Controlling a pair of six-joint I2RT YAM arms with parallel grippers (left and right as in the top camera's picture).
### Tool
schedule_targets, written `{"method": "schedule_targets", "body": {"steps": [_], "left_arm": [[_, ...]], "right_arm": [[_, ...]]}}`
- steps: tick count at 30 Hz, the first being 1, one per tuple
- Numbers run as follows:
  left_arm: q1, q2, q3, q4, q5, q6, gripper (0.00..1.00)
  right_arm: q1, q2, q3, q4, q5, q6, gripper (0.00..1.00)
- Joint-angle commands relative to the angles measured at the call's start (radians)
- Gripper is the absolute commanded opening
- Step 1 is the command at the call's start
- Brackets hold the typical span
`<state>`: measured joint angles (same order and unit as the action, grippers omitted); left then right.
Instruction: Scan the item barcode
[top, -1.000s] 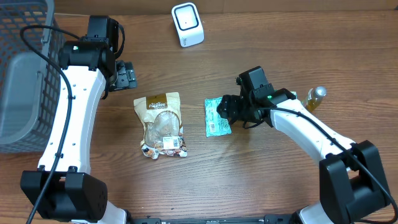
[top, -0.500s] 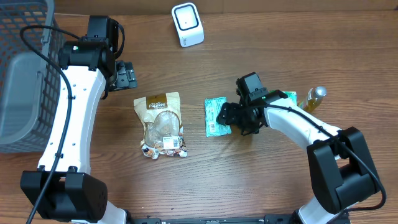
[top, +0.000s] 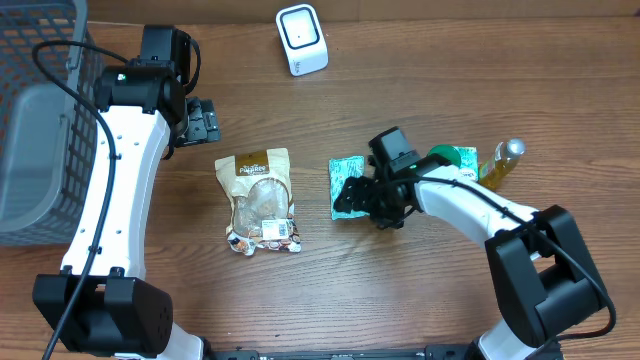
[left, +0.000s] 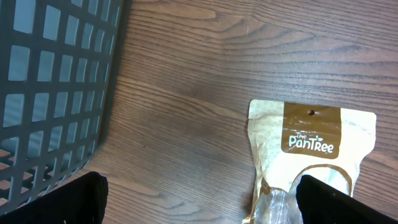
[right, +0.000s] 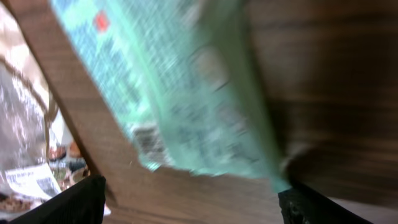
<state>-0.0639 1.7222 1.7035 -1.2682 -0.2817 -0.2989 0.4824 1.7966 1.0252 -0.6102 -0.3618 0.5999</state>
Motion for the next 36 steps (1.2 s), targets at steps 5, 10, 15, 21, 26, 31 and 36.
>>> {"method": "schedule_targets", "body": {"steps": [5,10,15,21,26,31,36], "left_arm": [[0.005,0.004,0.014,0.001,-0.013,0.007,1.0],[0.005,0.004,0.014,0.001,-0.013,0.007,1.0],[0.005,0.004,0.014,0.001,-0.013,0.007,1.0],[0.005,0.004,0.014,0.001,-0.013,0.007,1.0],[0.005,0.004,0.014,0.001,-0.013,0.007,1.0],[0.005,0.004,0.014,0.001,-0.013,0.007,1.0],[0.005,0.004,0.014,0.001,-0.013,0.007,1.0]], "right_arm": [[0.087,0.004,-0.011,0.022,-0.015,0.006,0.86],[0.111,0.004,-0.01,0.029,-0.053,0.006,0.87],[0.092,-0.018,0.015,-0.047,-0.13,-0.01,0.89],[0.032,-0.108,0.08,-0.155,-0.061,-0.081,0.95],[-0.029,-0.145,0.089,-0.13,0.027,-0.081,0.98],[-0.052,-0.134,0.089,-0.106,0.147,-0.08,0.98],[-0.051,-0.085,0.087,-0.099,0.166,-0.08,0.98]]}}
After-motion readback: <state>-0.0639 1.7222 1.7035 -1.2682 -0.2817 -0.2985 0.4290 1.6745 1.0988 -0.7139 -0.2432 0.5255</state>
